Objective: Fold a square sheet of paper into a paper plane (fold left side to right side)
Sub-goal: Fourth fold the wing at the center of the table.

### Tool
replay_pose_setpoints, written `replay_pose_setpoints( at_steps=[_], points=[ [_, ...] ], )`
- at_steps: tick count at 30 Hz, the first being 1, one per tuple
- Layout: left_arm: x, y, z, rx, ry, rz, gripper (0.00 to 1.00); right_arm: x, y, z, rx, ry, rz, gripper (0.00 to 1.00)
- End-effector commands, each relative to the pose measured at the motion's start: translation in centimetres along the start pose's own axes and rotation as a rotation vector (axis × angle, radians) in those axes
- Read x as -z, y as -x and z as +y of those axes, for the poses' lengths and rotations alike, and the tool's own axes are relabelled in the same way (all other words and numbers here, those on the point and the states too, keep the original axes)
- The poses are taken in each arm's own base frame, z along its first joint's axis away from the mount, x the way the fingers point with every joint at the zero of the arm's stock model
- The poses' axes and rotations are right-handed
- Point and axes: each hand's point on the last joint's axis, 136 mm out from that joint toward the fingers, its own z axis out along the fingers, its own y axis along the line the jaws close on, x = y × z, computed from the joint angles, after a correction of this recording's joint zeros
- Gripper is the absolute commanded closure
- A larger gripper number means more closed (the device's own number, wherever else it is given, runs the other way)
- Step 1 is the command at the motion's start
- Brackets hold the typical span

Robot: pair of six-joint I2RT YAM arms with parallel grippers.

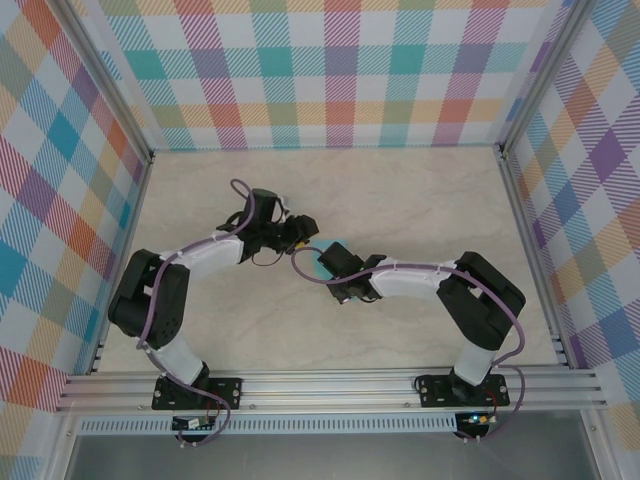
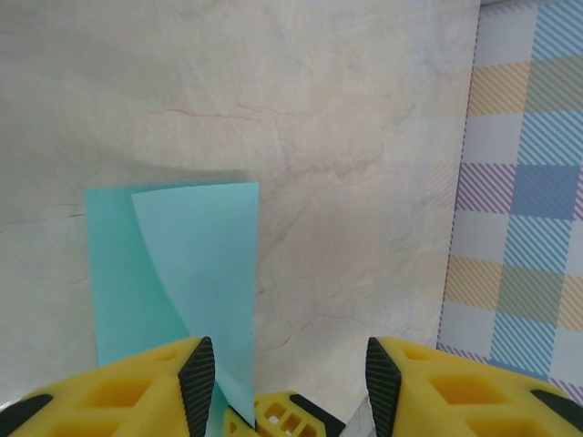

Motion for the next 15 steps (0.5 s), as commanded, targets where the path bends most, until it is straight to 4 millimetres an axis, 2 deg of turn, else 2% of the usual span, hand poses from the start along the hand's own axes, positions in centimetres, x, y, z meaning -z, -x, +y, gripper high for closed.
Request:
replay_pose_setpoints(
  at_steps=[1, 7, 11, 15],
  points=[
    [2.3, -0.1, 1.5, -0.009, 0.047, -0.024, 0.49, -0.1, -0.4, 1.4, -0.025, 0.065, 0.026, 0.89],
    [4.1, -1.5, 3.1, -0.020, 0.092, -0.035, 0.46, -0.1, -1.0, 2.5, -0.124, 0.191, 0.055, 0.89],
    [3.8, -3.1, 4.5, 0.002, 0.095, -0.002, 0.49, 0.1, -1.2, 2.4, -0.194, 0.259, 0.055, 0.89],
    [2.5, -4.7, 4.6, 0.003, 0.079, 0.051, 0.54, 0.1, -1.9, 2.3, -0.242, 0.306, 0.072, 0.89]
  ],
)
